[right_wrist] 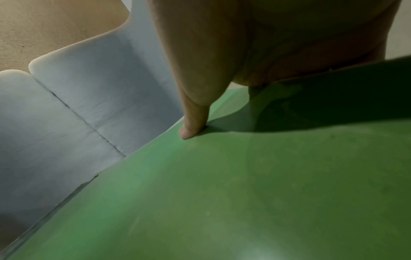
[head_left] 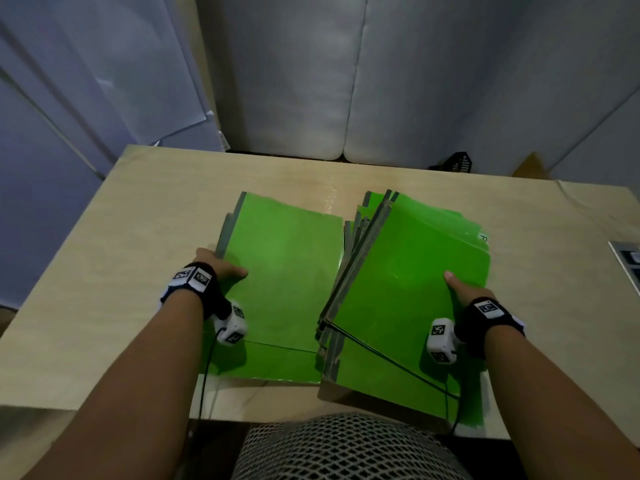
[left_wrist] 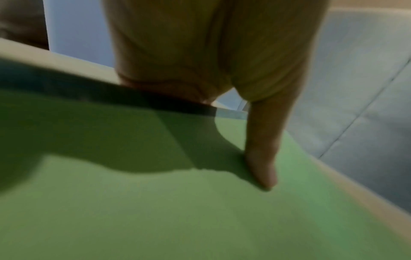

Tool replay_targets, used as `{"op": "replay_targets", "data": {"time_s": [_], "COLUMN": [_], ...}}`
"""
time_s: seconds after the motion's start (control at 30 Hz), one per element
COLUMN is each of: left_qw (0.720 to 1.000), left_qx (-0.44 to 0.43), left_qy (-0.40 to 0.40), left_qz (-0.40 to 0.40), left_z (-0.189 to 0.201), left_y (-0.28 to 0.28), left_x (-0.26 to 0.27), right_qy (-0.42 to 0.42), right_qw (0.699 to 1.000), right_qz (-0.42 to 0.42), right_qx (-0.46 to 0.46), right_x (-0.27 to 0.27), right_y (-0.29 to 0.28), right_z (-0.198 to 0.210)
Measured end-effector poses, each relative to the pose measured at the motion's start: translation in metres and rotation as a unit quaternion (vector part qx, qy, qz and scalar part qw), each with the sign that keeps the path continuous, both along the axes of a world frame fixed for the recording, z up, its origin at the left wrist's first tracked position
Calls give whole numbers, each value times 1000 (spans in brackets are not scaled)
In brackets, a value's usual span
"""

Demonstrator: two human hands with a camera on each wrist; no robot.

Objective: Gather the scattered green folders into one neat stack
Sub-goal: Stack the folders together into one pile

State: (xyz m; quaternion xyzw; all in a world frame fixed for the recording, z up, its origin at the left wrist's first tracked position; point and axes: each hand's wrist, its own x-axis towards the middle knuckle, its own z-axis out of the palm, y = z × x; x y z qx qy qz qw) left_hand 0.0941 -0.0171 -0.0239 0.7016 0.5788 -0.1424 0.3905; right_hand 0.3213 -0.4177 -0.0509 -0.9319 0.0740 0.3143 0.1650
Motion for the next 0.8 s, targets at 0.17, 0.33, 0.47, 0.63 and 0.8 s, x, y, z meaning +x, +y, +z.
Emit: {"op": "replay_targets", "data": {"time_s": [0.17, 0.33, 0.47, 0.63, 0.8], "left_qw": [994, 915, 905, 941, 953], "left_qx": [69, 323, 276, 61, 90], "left_qy": [-73, -129, -239, -274, -91], "left_qz": [-49, -205, -219, -191, -275], "left_z": [67, 164, 208, 178, 73], "left_y": [-4, -43, -61, -83, -120], "left_x": [35, 83, 112, 134, 135], "right_qy": [0, 7, 18, 52, 113], "right_qw": [993, 995, 992, 960, 912], "right_qz": [-104, -88, -113, -203, -265], "right_qx": [54, 51, 55, 187, 293], "right_x": [0, -3, -2, -6, -13], "right_y": [5, 8, 1, -4, -13], "right_z": [2, 6, 3, 18, 30]}}
